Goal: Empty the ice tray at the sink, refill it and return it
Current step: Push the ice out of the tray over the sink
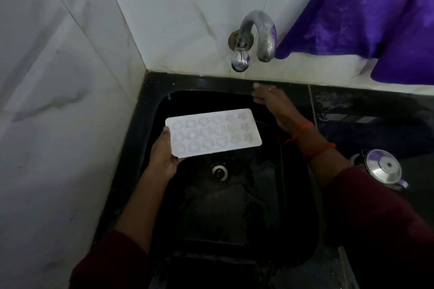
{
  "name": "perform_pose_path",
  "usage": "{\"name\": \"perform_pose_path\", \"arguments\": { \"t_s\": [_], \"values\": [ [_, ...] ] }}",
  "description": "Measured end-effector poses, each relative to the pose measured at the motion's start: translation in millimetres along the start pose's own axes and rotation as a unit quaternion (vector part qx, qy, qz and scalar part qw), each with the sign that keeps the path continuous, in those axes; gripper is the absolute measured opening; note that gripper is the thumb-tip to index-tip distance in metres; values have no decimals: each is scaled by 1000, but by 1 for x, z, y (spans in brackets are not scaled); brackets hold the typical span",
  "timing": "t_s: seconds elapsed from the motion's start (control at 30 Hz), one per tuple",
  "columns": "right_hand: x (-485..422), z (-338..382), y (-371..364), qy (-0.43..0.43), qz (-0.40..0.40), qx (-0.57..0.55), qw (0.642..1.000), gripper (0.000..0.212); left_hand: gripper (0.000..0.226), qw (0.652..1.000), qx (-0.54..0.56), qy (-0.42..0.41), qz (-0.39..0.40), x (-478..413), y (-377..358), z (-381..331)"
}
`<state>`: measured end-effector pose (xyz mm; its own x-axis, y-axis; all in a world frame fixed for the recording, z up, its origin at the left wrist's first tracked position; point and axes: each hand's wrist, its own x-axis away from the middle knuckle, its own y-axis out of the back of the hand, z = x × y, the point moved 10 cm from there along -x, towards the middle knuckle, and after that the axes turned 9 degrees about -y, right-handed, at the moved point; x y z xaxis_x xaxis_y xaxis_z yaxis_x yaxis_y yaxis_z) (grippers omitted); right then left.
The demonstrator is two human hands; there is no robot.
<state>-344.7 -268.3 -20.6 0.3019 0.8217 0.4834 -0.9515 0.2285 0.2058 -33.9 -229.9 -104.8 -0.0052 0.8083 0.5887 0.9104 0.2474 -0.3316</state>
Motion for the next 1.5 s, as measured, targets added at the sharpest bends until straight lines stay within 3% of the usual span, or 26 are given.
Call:
{"name": "perform_pose_path", "arguments": {
  "t_s": [0.17, 0.33, 0.67, 0.87, 1.07, 1.13, 1.2, 1.33, 1.43, 1.5],
  "values": [
    [-16, 44, -17, -43, 41, -99, 993, 50, 43, 999, 1, -39, -3, -5, -3, -15],
    [-18, 69, -40, -49, 68, -127, 988, 25, 44, 998, 5, -62, -5, -10, -6, -21],
    [-11, 82, -26, -20, 21, -73, 997, 55, 42, 997, 28, -60, 24, -12, -17, -18],
    [-25, 77, -19, -15, -12, -38, 999, 49, 43, 997, 31, -60, 28, -11, -23, -18],
    [-41, 65, -10, 0, -65, 38, 997, 14, 42, 998, 29, -53, 24, -13, -23, -13],
    [-38, 62, -7, 18, -78, 58, 995, 24, 41, 998, 28, -52, 25, -13, -25, -12],
    [-19, 64, -7, 67, -108, 151, 980, 32, 41, 998, 32, -49, 24, -12, -26, -9],
    [37, 55, -24, 217, -153, 330, 906, 39, 40, 998, 46, -45, 28, -9, -32, -3],
    [53, 18, -37, 208, -160, 509, 820, 58, 39, 998, 56, -38, 20, -8, -35, 2],
    [59, -3, -39, 186, -162, 556, 793, 66, 39, 997, 66, -32, 18, -8, -38, 6]
  ]
}}
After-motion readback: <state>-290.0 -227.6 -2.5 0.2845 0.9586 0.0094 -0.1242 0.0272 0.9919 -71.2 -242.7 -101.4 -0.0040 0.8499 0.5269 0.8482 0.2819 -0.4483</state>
